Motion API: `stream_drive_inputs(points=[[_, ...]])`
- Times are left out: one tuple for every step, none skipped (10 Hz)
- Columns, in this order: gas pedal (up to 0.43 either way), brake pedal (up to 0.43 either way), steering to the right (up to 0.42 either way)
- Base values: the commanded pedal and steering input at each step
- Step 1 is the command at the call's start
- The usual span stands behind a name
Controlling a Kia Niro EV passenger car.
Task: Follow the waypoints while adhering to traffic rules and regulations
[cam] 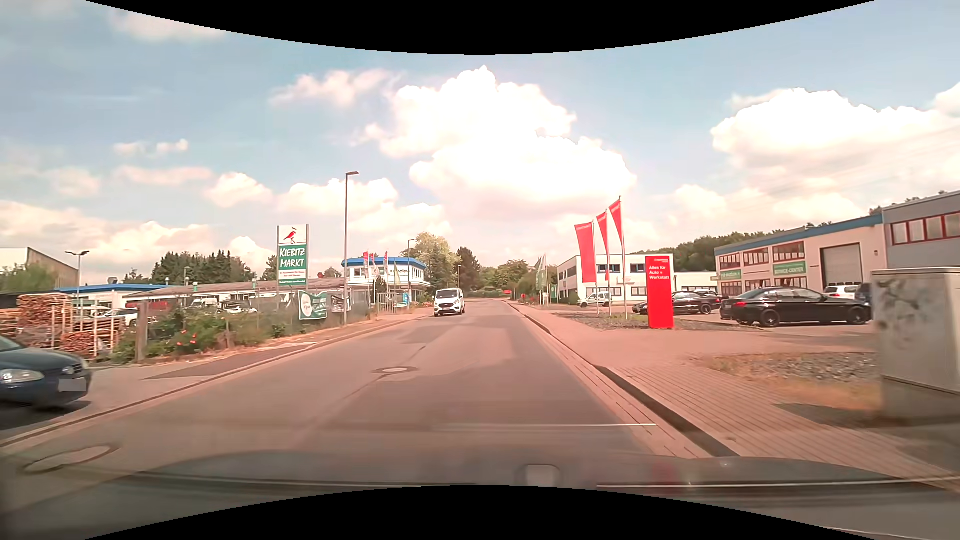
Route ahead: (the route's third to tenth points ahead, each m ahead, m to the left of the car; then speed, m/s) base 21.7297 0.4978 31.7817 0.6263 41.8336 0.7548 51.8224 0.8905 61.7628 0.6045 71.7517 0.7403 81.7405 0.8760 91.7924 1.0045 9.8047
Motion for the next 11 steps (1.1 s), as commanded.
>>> stream_drive_inputs(points=[[0.110,0.000,0.001],[0.110,0.000,-0.001],[0.110,0.000,-0.002],[0.110,0.000,-0.002],[0.110,0.000,-0.002],[0.110,0.000,-0.002],[0.098,0.000,-0.003],[0.098,0.000,-0.006],[0.098,0.000,-0.008],[0.098,0.000,-0.008],[0.098,0.000,-0.008]])
